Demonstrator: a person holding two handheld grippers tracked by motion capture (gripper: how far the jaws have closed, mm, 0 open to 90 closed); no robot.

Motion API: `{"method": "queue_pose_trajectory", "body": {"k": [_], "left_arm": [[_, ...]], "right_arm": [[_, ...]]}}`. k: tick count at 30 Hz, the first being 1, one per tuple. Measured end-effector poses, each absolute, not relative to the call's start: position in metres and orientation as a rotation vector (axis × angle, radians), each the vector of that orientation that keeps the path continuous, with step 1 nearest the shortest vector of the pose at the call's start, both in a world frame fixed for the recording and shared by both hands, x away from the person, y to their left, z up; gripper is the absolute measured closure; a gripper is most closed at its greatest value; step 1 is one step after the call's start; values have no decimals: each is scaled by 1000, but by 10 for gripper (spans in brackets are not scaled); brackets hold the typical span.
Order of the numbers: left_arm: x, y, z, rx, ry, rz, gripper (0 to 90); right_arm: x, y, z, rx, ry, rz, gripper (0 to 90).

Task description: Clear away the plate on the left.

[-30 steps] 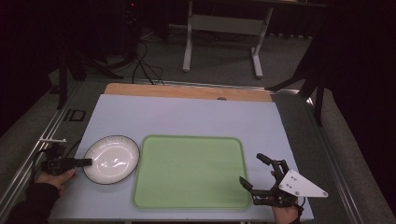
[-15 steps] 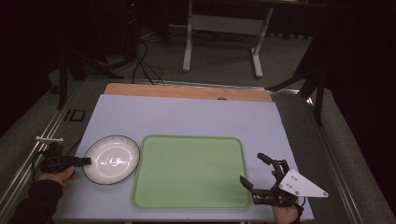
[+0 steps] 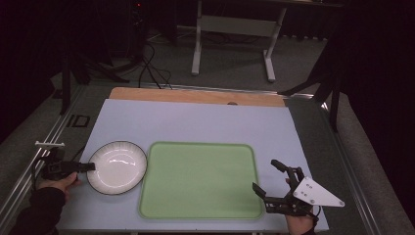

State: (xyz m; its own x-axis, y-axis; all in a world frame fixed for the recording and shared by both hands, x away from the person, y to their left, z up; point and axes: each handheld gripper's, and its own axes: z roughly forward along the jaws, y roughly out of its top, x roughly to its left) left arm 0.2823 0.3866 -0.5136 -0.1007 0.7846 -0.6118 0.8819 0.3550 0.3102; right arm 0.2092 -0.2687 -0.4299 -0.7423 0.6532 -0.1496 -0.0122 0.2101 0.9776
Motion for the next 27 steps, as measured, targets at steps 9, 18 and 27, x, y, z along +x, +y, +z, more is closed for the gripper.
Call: {"method": "queue_pose_trajectory", "body": {"k": [9,18,27], "left_arm": [[275,393,-503,1428,1881,-163,846],[268,391,-485,1399,1839,-155,845],[269,382,-467,1402,1814,-155,843]], "right_arm": [[210,-268,-430,594,1939,1570,130],[211,-268,-430,599,1940,1562,131],[210,-270,-430,601,1929,1568,131]]}}
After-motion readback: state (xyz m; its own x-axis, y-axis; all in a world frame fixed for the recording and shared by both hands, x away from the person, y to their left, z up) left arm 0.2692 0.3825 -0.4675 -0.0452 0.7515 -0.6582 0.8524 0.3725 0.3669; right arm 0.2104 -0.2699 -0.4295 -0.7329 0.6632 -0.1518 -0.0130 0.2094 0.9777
